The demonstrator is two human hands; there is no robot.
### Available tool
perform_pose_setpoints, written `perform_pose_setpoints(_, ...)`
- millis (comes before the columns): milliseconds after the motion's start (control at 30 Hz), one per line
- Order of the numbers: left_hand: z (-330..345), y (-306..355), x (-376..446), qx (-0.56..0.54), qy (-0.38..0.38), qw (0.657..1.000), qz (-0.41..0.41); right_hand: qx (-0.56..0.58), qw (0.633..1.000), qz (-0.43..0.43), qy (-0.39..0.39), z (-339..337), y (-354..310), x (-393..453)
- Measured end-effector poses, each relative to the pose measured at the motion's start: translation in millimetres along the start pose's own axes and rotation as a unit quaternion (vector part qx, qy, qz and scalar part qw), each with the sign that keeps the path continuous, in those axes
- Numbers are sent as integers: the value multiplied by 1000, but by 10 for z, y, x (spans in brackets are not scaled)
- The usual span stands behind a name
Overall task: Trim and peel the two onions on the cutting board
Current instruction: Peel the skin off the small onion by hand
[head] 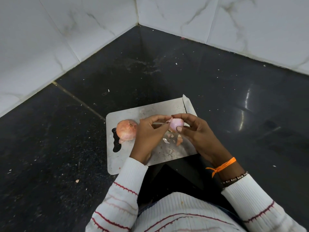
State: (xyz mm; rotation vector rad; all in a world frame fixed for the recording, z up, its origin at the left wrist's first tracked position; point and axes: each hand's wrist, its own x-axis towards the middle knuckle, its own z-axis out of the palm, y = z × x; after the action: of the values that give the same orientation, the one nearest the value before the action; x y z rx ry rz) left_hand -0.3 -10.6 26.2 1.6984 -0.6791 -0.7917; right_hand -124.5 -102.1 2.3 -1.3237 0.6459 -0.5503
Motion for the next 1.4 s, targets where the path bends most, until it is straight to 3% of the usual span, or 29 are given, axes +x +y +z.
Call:
perform_pose_setpoints(467, -19, -37, -14, 125, -15, 988, 92, -46, 999, 4, -14, -8, 11, -28)
perform_pose_setpoints(700, 15, -64, 22, 238, 4, 960, 151, -57, 998, 3, -18, 42, -20, -44)
perform_pose_setpoints(800, -36, -49, 48, 184, 5, 974, 133, -23, 1000, 10, -16, 49, 2, -39)
perform_pose_setpoints(900, -56, -50, 60, 108, 15, 989, 101, 86, 996, 33, -22, 57, 23, -30)
perform_pose_setpoints(1067, 25, -83, 25, -115, 40, 992, -29, 230, 970, 83, -9, 71, -1, -18)
perform_pose_setpoints(1200, 42, -56, 18, -112, 20, 992, -50, 220, 972, 82, 35, 82, 19, -16)
perform_pose_setpoints(1400, 31, -54, 17, -8, -10, 1000, -25, 150, 985, 76, 36, 57, -5, -35)
